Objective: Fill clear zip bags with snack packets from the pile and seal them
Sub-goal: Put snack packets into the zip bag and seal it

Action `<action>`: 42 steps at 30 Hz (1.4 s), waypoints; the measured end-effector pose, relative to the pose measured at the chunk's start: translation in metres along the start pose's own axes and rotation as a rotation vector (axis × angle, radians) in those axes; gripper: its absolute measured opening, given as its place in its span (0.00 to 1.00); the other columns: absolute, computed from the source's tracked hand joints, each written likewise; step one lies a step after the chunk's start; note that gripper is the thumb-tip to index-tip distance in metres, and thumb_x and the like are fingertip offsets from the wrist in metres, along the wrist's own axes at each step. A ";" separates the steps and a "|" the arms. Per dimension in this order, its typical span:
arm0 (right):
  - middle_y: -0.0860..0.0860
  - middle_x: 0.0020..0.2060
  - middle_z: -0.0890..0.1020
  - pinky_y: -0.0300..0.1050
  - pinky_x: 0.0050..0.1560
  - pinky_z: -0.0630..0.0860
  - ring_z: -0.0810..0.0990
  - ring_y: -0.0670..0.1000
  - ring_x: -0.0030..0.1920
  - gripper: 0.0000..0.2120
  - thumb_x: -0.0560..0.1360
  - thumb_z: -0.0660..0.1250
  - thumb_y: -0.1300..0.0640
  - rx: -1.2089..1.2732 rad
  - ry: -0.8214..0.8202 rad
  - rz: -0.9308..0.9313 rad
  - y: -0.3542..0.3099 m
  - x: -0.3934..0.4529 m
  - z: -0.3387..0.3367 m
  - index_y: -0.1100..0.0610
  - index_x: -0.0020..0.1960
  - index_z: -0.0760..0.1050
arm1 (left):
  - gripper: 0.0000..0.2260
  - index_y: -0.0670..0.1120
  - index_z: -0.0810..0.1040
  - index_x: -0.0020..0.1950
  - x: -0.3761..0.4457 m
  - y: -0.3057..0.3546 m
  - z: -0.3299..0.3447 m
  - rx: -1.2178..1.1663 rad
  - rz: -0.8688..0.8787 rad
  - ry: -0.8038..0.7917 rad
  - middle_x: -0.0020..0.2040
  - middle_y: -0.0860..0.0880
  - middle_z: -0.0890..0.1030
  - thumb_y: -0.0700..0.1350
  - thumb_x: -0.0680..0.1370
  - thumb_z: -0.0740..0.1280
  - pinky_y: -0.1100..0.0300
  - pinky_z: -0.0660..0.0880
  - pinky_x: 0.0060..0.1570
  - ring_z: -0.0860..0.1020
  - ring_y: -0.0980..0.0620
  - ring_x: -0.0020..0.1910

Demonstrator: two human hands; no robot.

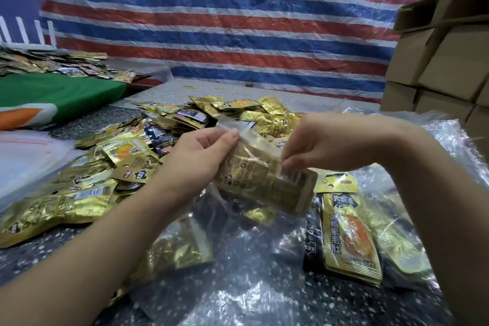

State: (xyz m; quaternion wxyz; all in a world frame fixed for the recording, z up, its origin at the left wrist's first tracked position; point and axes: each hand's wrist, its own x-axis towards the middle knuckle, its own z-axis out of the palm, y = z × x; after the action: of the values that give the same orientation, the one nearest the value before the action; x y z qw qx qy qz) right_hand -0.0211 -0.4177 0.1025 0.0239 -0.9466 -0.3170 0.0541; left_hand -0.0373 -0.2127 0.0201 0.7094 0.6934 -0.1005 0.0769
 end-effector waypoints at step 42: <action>0.42 0.41 0.85 0.42 0.51 0.74 0.82 0.40 0.45 0.26 0.72 0.54 0.32 0.327 0.236 0.070 0.013 -0.013 -0.018 0.47 0.43 0.85 | 0.07 0.48 0.86 0.39 -0.001 -0.023 0.011 0.155 -0.038 -0.184 0.38 0.47 0.86 0.42 0.76 0.71 0.63 0.78 0.29 0.85 0.48 0.35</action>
State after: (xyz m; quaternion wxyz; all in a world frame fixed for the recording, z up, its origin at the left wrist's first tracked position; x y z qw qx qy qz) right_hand -0.0219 -0.4361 0.1205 0.2121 -0.9403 -0.2661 -0.0057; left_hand -0.0328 -0.2238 -0.0023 0.6427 0.7521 -0.1459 0.0072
